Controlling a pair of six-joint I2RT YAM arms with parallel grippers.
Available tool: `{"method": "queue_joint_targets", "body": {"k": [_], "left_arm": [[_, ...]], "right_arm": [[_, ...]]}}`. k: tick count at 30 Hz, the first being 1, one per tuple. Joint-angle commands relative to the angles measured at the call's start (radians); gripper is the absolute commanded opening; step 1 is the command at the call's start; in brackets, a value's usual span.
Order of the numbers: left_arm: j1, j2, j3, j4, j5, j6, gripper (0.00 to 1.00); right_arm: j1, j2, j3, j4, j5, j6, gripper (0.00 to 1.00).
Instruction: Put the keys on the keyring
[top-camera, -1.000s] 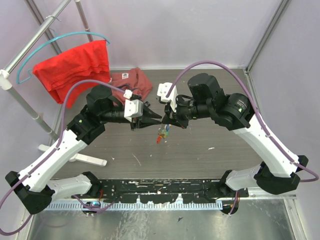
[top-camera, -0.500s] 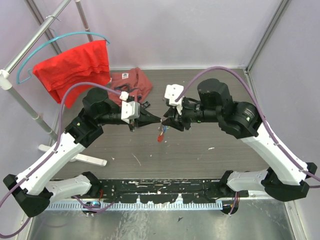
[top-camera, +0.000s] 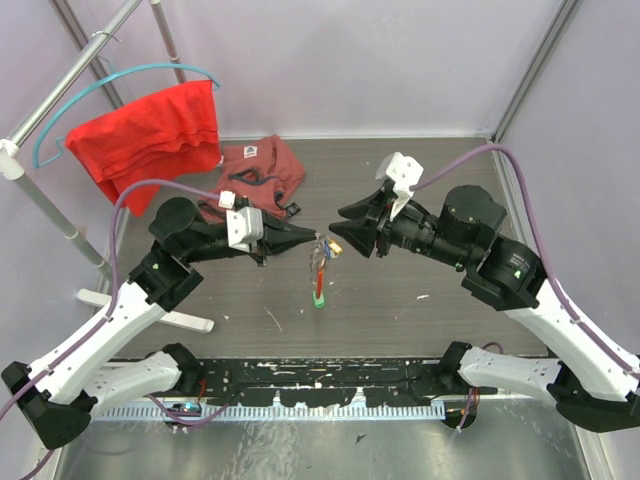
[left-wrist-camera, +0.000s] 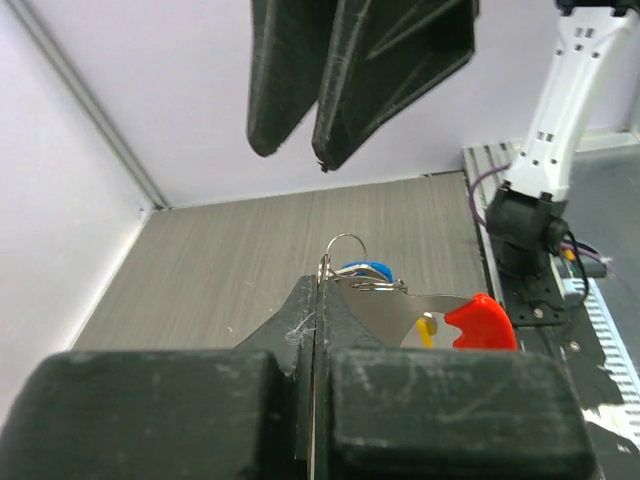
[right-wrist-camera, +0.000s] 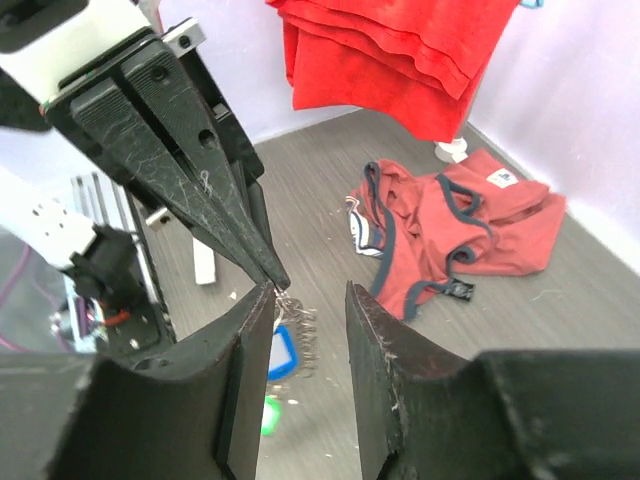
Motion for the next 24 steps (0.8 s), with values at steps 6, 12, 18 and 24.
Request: {"method": "queue_joint_targets", "body": {"k": [6, 12, 18, 24], "left_arm": [[-0.003, -0.056, -0.069, 0.218, -0.185, -0.094, 0.00], [-0.002, -0.055, -0.069, 0.223, -0.204, -0.092, 0.00], [-0.003, -0.057, -0.069, 0.227, -0.208, -0.092, 0.00], [-0.004, -0.063, -0.068, 0.222, -0.210, -0.089, 0.00]], "right_arm": [[-0.020, -0.073, -0.184, 0.381, 0.190, 0.598, 0.41], [-0.028, -0.054, -0.189, 0.373, 0.156, 0.656, 0.39], [-0.028, -0.027, -0.179, 0.347, 0.135, 0.667, 0.33], [-0.030, -0.009, -0.175, 0.317, 0.129, 0.664, 0.35]]}}
